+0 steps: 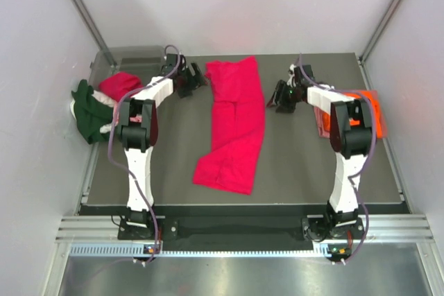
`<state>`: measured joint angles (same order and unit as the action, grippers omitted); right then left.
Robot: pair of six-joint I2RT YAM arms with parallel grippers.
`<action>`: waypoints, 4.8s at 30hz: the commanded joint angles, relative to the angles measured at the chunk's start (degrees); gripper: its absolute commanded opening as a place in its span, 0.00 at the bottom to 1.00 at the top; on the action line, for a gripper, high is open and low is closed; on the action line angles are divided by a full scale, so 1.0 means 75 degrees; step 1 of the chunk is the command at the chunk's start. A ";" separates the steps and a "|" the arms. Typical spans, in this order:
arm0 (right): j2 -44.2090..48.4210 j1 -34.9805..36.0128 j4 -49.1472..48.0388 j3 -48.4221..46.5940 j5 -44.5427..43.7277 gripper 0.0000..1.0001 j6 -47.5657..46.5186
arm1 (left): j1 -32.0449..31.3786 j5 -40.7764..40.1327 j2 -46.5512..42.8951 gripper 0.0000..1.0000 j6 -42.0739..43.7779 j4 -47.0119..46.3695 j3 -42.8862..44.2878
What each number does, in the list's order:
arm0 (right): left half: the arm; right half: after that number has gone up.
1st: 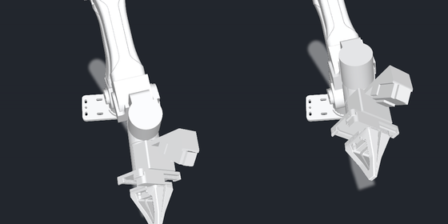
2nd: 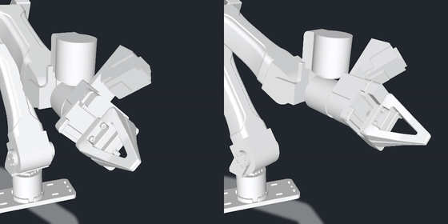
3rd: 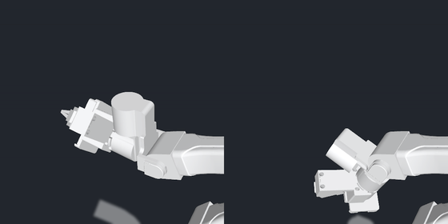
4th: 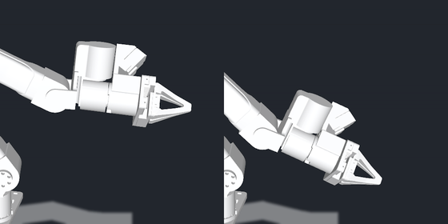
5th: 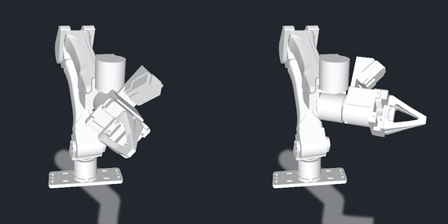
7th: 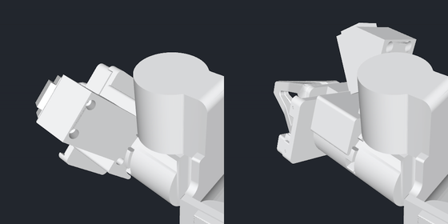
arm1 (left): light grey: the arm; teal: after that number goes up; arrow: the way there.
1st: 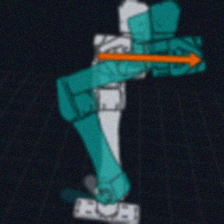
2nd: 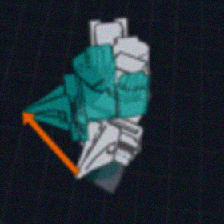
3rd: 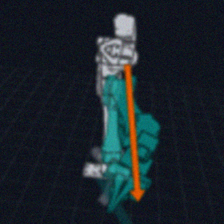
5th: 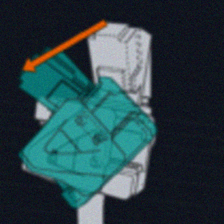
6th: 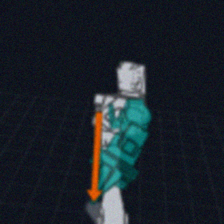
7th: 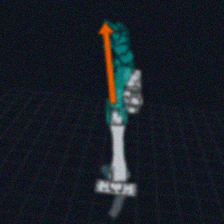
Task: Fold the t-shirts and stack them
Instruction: Fold the tshirt
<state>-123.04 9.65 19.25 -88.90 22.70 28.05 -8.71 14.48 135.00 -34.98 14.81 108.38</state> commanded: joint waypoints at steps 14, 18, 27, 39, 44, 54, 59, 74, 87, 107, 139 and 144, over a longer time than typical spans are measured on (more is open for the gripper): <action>0.5576 0.2529 -0.0690 0.6485 -0.1116 0.47 0.1413 | -0.0245 -0.0946 -0.6513 0.79 0.0234 0.1541 -0.6735; 0.6874 0.3561 -0.0820 0.7305 -0.1666 0.48 0.2246 | -0.0257 -0.0527 -0.7580 0.81 0.0223 0.1670 -0.7675; 0.7757 0.5532 -0.1417 0.8466 -0.2639 0.49 0.4145 | -0.0303 0.0003 -0.8753 0.97 -0.0197 0.1799 -0.9270; 0.7066 0.6272 -0.2238 0.8515 -0.2980 0.50 0.4814 | -0.0315 0.0166 -1.0043 0.94 -0.1067 0.0498 -1.0888; 0.6785 0.6389 -0.2250 0.8303 -0.2980 0.47 0.4826 | -0.0339 0.0565 -0.9575 0.88 -0.0867 0.0557 -1.0922; 0.6749 0.6424 -0.1665 0.8127 -0.3378 0.00 0.4686 | -0.0502 0.0636 -1.0358 0.87 -0.1346 0.0311 -1.1614; 0.8174 0.6424 -0.0447 0.8419 -0.3588 0.00 0.4662 | -0.1649 0.0053 -1.0722 0.87 -0.1956 0.0369 -1.1708; 0.9128 0.6424 0.0996 0.8620 -0.3905 0.47 0.4440 | -0.3139 -0.0747 -1.1203 0.85 -0.2952 0.1295 -1.1931; 0.8403 0.6296 -0.0021 0.8350 -0.3824 0.38 0.4240 | -0.3702 -0.0900 -1.0711 0.62 -0.3140 0.0874 -1.1931; 0.7618 0.6085 -0.0468 0.8069 -0.3660 0.38 0.4006 | -0.3784 -0.0771 -1.0254 0.42 -0.3281 0.0229 -1.2106; 0.9281 0.5944 0.1195 0.8105 -0.4104 0.00 0.3643 | -0.5343 -0.0372 -1.0289 0.00 -0.4605 -0.0005 -1.1380; 0.9012 0.5279 0.1266 0.7612 -0.4023 0.00 0.2964 | -0.5308 -0.0593 -1.0149 0.00 -0.4617 -0.0076 -1.1041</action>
<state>-54.63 52.64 28.42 -27.53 -6.85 54.13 -48.49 10.39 58.46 -68.82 14.87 22.37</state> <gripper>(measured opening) 0.014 0.014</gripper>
